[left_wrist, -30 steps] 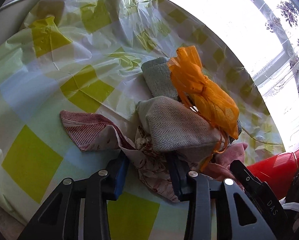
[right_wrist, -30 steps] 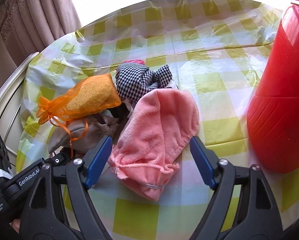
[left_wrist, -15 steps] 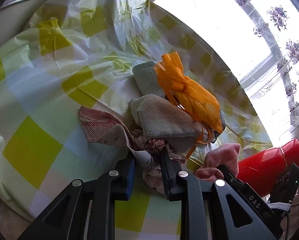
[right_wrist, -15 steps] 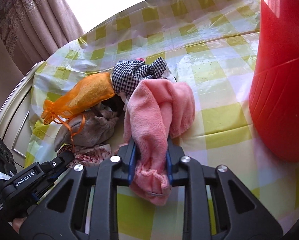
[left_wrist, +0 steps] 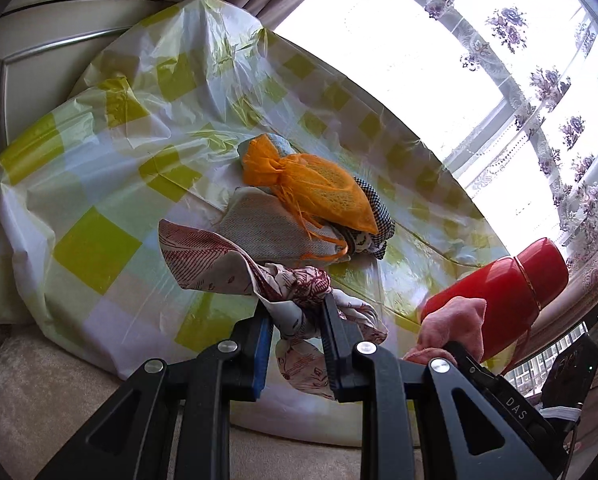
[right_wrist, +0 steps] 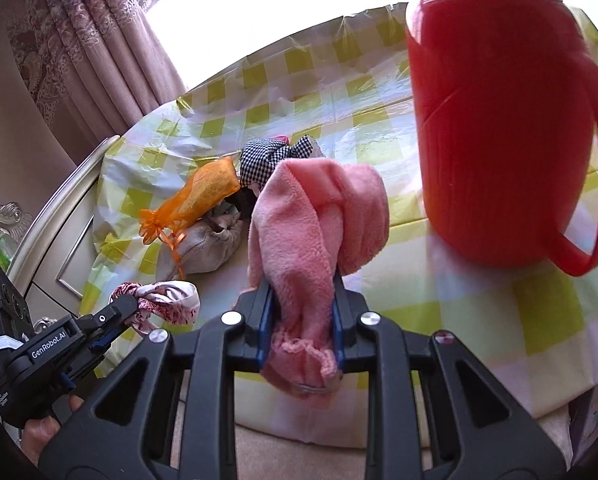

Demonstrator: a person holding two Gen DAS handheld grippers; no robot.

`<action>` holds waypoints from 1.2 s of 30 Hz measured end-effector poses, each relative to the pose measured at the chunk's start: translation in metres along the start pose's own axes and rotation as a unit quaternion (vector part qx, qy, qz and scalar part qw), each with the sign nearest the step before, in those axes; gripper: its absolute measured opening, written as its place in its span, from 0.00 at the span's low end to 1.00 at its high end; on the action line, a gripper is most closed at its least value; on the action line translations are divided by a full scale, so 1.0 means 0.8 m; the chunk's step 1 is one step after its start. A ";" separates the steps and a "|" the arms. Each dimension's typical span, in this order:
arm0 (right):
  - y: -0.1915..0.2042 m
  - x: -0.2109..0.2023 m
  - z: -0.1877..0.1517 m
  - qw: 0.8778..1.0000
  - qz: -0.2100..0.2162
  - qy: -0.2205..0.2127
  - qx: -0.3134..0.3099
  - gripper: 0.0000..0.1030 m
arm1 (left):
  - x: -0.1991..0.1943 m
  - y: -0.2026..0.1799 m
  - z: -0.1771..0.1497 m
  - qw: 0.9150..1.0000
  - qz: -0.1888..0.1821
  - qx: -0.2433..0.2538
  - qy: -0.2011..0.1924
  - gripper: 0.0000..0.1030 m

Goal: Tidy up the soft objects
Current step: 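Carry the print cloth and pink towel over the box with both tools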

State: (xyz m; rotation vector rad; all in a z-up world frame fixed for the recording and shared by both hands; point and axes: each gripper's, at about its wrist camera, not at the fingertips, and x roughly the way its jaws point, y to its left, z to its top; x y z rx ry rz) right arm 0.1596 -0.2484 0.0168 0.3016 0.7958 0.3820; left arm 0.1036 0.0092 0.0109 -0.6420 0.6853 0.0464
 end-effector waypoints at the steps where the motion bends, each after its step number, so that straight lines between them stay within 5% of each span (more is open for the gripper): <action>1: -0.004 -0.011 -0.004 1.000 0.000 -0.003 0.003 0.26 | -0.004 -0.006 -0.004 1.000 -0.003 0.006 0.000 0.23; 15: -0.120 -0.175 -0.056 0.995 -0.072 -0.032 0.066 0.26 | -0.016 -0.091 -0.057 0.996 -0.058 0.069 0.022 0.23; 27: -0.238 -0.265 -0.109 0.970 -0.187 -0.016 0.155 0.26 | -0.013 -0.129 -0.085 0.991 -0.085 0.096 0.044 0.23; 34: -0.271 -0.260 -0.140 0.957 -0.222 0.039 0.185 0.28 | -0.014 -0.138 -0.090 0.990 -0.091 0.101 0.047 0.23; 36: -0.275 -0.236 -0.152 0.955 -0.214 0.096 0.179 0.45 | -0.014 -0.142 -0.092 0.989 -0.093 0.103 0.048 0.23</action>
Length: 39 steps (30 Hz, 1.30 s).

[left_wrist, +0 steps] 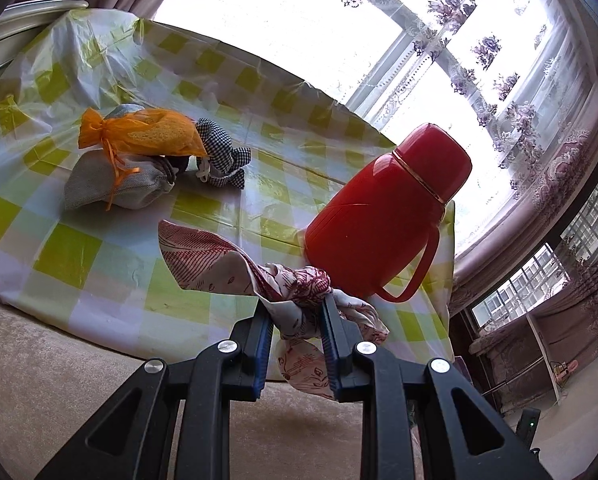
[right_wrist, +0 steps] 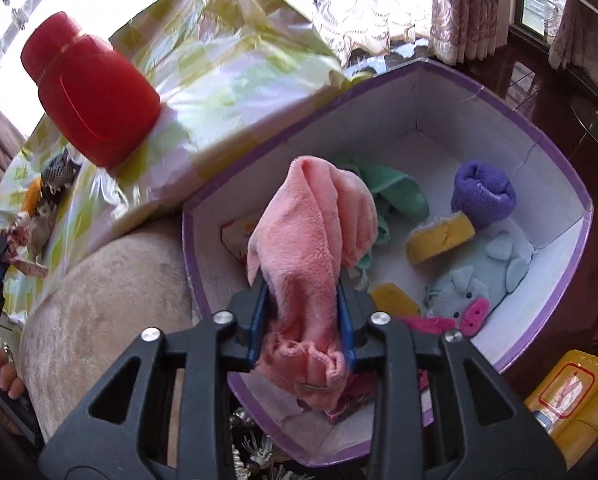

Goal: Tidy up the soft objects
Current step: 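Carry the print cloth and pink towel over the box with both tools, then open both tools to drop the print cloth and pink towel into the box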

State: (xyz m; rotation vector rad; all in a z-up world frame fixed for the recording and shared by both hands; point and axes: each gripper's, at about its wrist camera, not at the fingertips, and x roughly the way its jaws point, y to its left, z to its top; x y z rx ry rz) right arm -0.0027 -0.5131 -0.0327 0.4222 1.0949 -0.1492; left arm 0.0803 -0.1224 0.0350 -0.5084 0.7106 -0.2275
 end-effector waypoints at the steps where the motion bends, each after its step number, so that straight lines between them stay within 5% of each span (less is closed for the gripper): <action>1: 0.001 0.009 -0.007 1.000 0.004 0.013 -0.002 0.48 | 0.000 -0.003 -0.001 1.000 -0.002 0.002 0.001 0.23; 7: -0.025 0.010 -0.008 1.000 0.003 0.009 0.025 0.57 | 0.008 -0.031 -0.009 0.999 -0.024 0.023 0.016 0.24; 16: -0.087 -0.043 0.031 0.991 -0.071 -0.085 0.073 0.73 | 0.046 -0.128 -0.045 0.987 -0.096 0.100 0.078 0.24; 30: -0.149 -0.085 0.044 0.977 -0.089 -0.140 0.132 0.75 | 0.122 -0.310 -0.142 0.927 -0.180 0.263 0.198 0.24; 32: -0.157 -0.088 0.043 0.975 -0.091 -0.144 0.140 0.75 | 0.131 -0.324 -0.155 0.915 -0.193 0.279 0.219 0.27; 34: -0.163 -0.089 0.043 0.974 -0.091 -0.145 0.145 0.76 | 0.147 -0.336 -0.173 0.900 -0.196 0.293 0.255 0.44; 36: -0.166 -0.088 0.042 0.974 -0.090 -0.145 0.147 0.76 | 0.158 -0.331 -0.186 0.900 -0.173 0.296 0.270 0.55; 39: -0.168 -0.085 0.040 0.975 -0.085 -0.142 0.148 0.76 | 0.161 -0.318 -0.179 0.905 -0.170 0.274 0.277 0.56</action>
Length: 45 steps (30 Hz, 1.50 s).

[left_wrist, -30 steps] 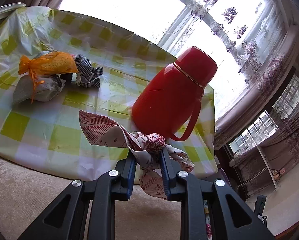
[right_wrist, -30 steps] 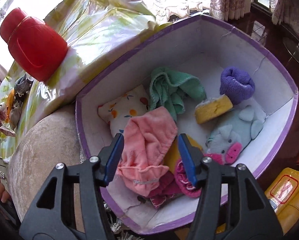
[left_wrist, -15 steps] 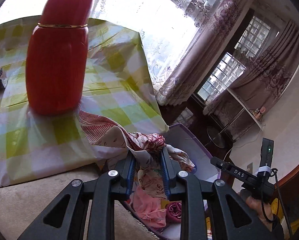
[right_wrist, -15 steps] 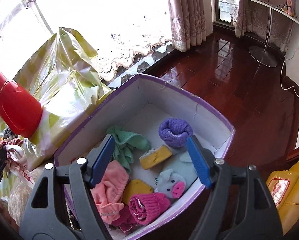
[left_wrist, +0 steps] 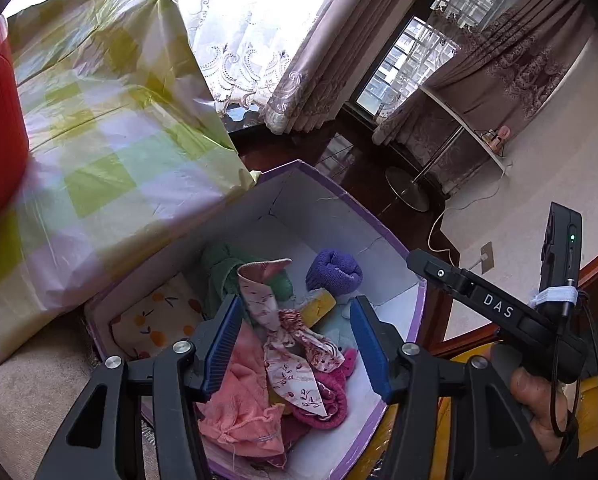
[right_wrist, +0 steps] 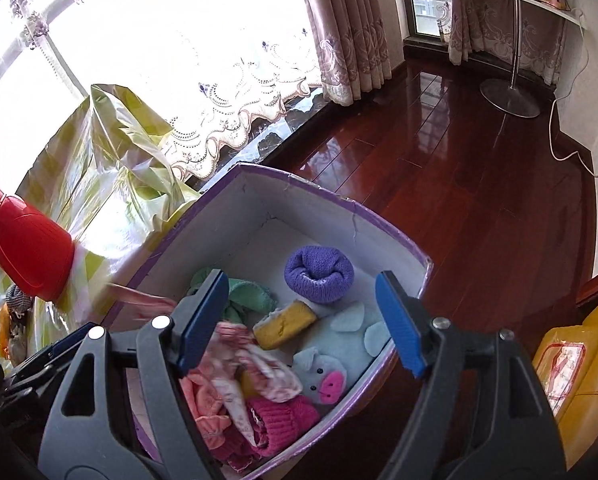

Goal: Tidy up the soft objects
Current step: 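Open both tools to drop the print cloth and pink towel into the box, then move both open tools back toward the orange mesh bag and checked cloth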

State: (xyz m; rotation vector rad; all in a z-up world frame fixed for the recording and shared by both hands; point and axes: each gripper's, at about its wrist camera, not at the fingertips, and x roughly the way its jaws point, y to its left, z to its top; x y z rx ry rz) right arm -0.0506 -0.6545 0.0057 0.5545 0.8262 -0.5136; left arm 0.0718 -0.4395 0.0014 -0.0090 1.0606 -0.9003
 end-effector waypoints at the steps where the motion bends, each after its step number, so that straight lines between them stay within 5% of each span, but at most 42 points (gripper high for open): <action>1: -0.001 0.001 0.000 1.000 0.001 0.002 0.000 0.76 | -0.006 0.005 0.000 1.000 0.002 -0.008 -0.007 0.56; 10: 0.019 0.003 -0.009 1.000 0.019 0.009 -0.015 0.76 | -0.066 0.059 -0.004 0.994 0.049 -0.070 -0.075 0.57; 19: 0.096 0.000 -0.034 0.994 0.072 0.021 -0.075 0.76 | -0.126 0.108 -0.029 0.980 0.101 -0.118 -0.127 0.57; 30: 0.247 -0.015 -0.096 0.964 0.150 0.045 -0.213 0.76 | -0.215 0.188 -0.082 0.945 0.183 -0.189 -0.193 0.57; 45: 0.371 -0.014 -0.159 0.926 0.192 0.062 -0.319 0.76 | -0.300 0.274 -0.141 0.901 0.225 -0.271 -0.253 0.57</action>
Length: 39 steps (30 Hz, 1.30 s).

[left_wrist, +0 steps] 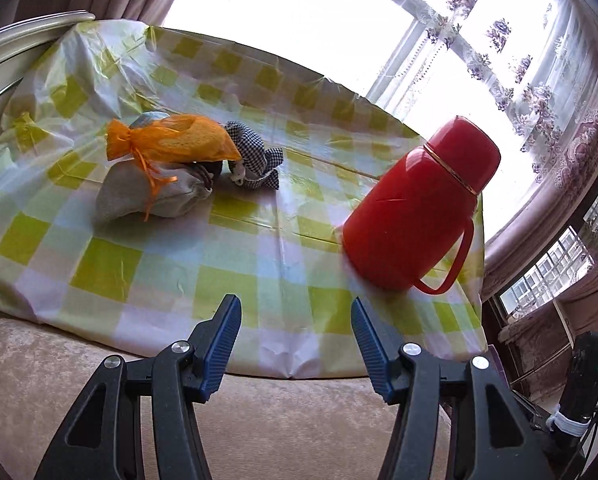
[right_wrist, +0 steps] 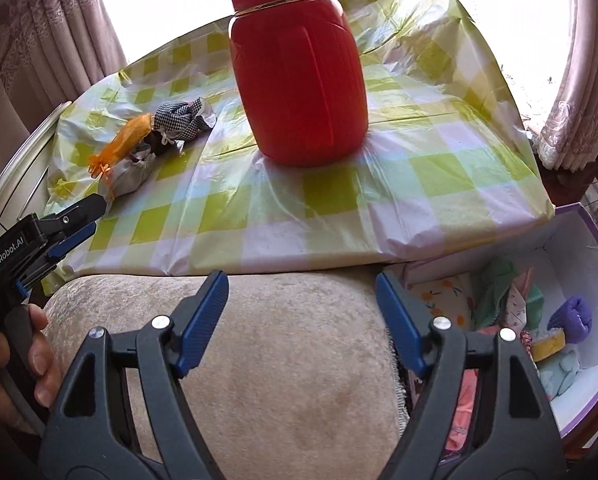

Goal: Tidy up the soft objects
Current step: 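Move both open tools back toward the orange mesh bag and checked cloth, then grasp the orange mesh bag with the left tool while the right tool grasps the checked cloth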

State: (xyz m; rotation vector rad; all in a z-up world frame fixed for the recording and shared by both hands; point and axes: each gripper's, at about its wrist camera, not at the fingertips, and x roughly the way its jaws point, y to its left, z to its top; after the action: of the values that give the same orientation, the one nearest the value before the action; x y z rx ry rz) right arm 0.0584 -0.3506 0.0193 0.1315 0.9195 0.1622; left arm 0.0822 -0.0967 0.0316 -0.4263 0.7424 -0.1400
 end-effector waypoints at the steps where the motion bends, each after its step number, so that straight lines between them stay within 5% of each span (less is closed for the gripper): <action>1: 0.007 0.003 0.002 1.000 0.000 -0.001 -0.009 0.76 | -0.002 0.007 0.003 1.000 0.004 -0.006 -0.004 0.57; 8: 0.054 0.025 0.018 0.998 0.005 -0.006 -0.060 0.76 | -0.005 0.056 0.035 0.998 0.027 -0.037 -0.033 0.58; 23: 0.120 0.076 0.049 0.994 0.025 -0.007 -0.110 0.76 | 0.029 0.095 0.129 0.994 0.060 -0.032 -0.083 0.82; 30: 0.136 0.099 0.058 0.993 0.032 0.002 -0.117 0.76 | 0.107 0.094 0.192 0.998 0.063 0.002 -0.030 1.00; 39: 0.147 0.119 0.082 0.994 0.037 -0.011 -0.105 0.76 | 0.185 0.122 0.192 0.993 0.098 0.018 0.060 1.00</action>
State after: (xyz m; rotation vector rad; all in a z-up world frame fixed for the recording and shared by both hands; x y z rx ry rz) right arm 0.1577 -0.2198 0.0059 -0.0276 0.8707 0.3246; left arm 0.2926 0.0013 -0.0014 -0.3114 0.8952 0.0056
